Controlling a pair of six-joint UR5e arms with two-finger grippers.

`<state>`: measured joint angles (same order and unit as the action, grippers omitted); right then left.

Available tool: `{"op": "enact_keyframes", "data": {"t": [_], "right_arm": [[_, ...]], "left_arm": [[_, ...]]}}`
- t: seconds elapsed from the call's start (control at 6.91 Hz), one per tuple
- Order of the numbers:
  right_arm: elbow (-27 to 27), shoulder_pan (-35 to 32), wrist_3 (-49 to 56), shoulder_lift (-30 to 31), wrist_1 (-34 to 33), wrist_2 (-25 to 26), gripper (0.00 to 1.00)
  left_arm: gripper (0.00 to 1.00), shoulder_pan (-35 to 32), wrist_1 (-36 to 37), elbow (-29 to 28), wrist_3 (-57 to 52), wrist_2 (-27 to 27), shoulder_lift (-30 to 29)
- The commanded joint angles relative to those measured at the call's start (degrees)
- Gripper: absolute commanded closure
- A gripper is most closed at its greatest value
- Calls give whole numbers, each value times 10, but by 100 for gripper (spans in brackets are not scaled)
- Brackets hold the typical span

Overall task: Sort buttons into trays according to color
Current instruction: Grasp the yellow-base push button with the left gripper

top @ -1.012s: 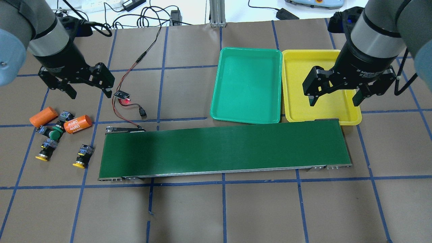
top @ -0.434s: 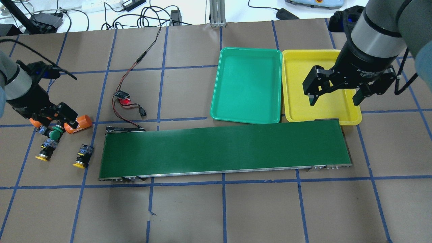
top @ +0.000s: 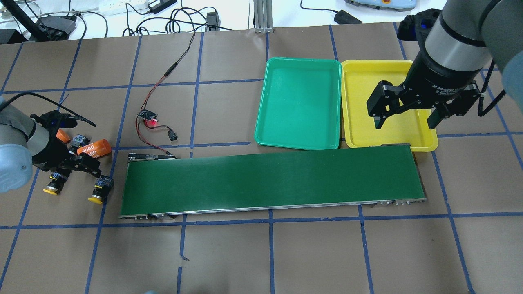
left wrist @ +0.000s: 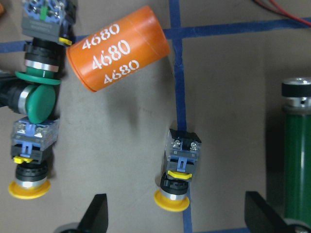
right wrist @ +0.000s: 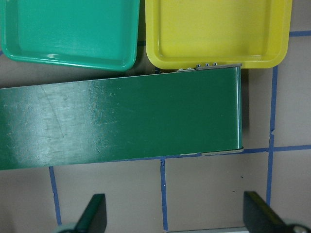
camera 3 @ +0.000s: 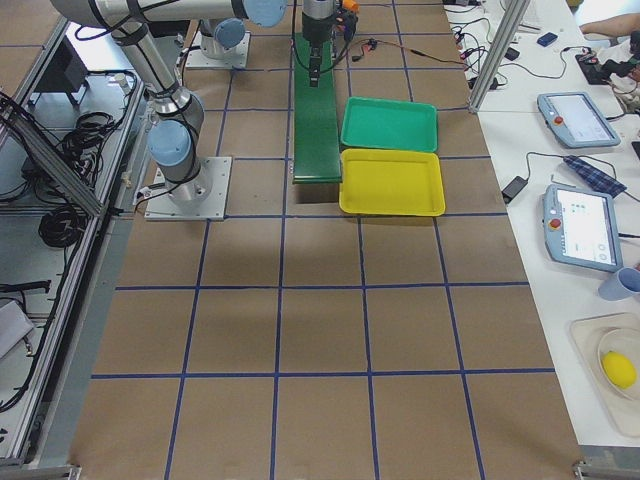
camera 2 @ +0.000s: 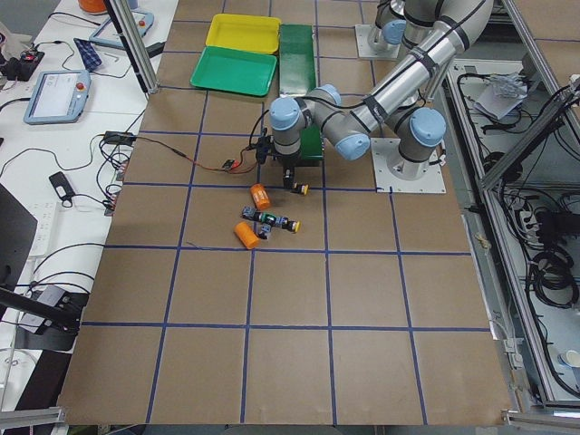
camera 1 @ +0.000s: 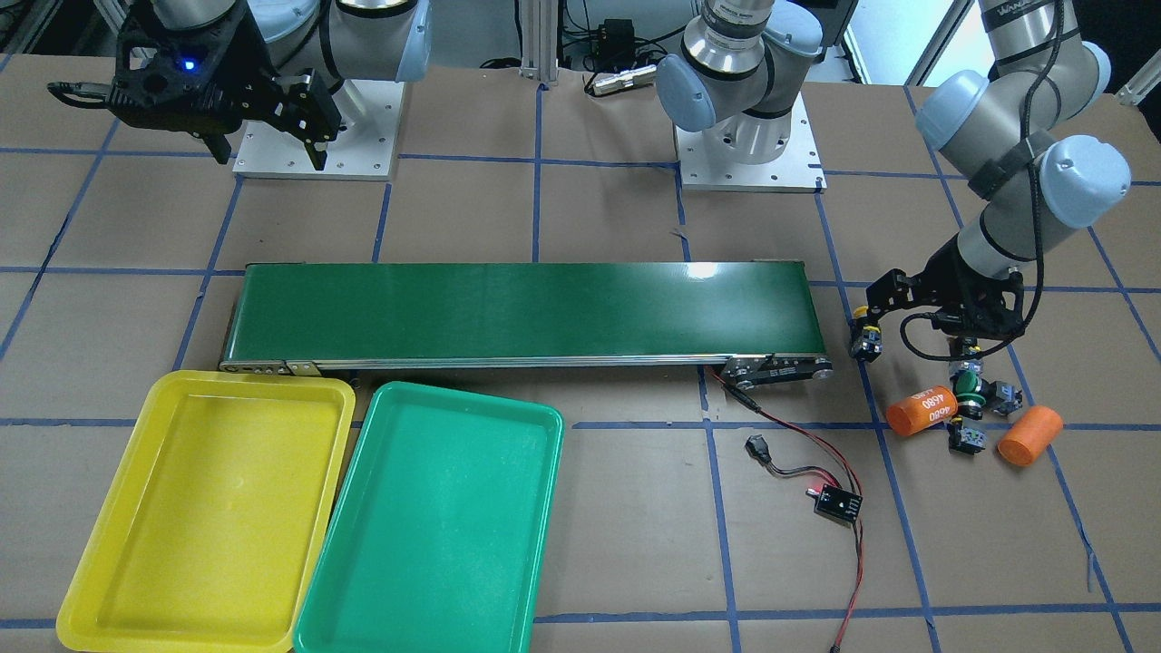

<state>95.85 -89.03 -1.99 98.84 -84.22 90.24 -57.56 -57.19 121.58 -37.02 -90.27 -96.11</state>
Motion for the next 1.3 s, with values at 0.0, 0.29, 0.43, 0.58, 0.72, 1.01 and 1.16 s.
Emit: {"op": "enact_keyframes", "data": {"t": [0.0,0.29,0.43,0.58,0.72,1.01,1.16], "right_arm": [[0,0,0,0,0,-2,0],[1,-1,0,0,5,-2,0],[1,0,1,0,3,-2,0],[1,-1,1,1,3,-3,0],[1,-1,1,0,5,-3,0],[1,0,1,1,9,-2,0],[2,-2,2,2,25,-2,0]], "left_arm": [[0,-24,32,22,-48,-6,-26],[0,-25,39,22,-51,-17,-48],[1,-25,48,21,-50,-21,-57],[16,-25,51,19,-48,-21,-61],[35,-25,60,19,-48,-21,-64],[54,-24,69,19,-49,-21,-70],[67,-24,70,18,-49,-21,-69]]}}
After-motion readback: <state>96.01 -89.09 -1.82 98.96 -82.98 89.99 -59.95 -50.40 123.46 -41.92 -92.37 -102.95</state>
